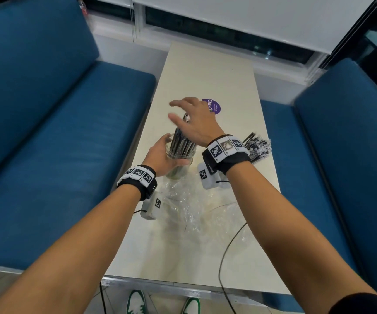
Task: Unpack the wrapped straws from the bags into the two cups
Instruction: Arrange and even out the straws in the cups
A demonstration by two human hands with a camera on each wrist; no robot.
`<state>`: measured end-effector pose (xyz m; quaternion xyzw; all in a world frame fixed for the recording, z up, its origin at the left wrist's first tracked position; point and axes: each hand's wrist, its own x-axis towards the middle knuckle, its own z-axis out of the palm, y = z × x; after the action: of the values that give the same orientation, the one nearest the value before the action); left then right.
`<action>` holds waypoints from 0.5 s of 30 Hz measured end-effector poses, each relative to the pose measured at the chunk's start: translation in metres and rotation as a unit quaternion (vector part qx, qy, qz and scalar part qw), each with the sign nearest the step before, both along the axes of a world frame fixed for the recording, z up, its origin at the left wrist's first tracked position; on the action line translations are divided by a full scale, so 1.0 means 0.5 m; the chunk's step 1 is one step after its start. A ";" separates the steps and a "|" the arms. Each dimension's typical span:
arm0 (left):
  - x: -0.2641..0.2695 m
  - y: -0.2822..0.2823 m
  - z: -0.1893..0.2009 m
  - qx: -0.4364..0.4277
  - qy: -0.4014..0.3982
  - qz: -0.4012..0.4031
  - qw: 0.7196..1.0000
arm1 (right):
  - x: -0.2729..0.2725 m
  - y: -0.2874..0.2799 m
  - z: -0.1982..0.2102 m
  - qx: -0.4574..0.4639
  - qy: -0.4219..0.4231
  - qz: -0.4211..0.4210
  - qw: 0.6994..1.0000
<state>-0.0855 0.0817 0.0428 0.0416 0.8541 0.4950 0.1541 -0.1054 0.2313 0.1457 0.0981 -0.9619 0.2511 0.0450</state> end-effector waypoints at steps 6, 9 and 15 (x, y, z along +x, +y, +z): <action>-0.005 0.003 0.001 -0.002 0.002 -0.006 1.000 | 0.005 -0.013 -0.036 0.170 -0.040 0.083 0.981; -0.006 0.002 -0.002 -0.013 0.003 -0.003 1.000 | 0.005 -0.007 -0.050 0.119 0.014 0.071 0.990; -0.007 0.003 -0.008 -0.014 0.000 0.000 1.000 | 0.016 0.000 -0.059 0.108 0.062 0.018 0.992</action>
<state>-0.0889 0.0830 0.0388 0.0395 0.8609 0.4832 0.1544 -0.0974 0.2311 0.1162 0.1345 -0.9769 0.1402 0.0891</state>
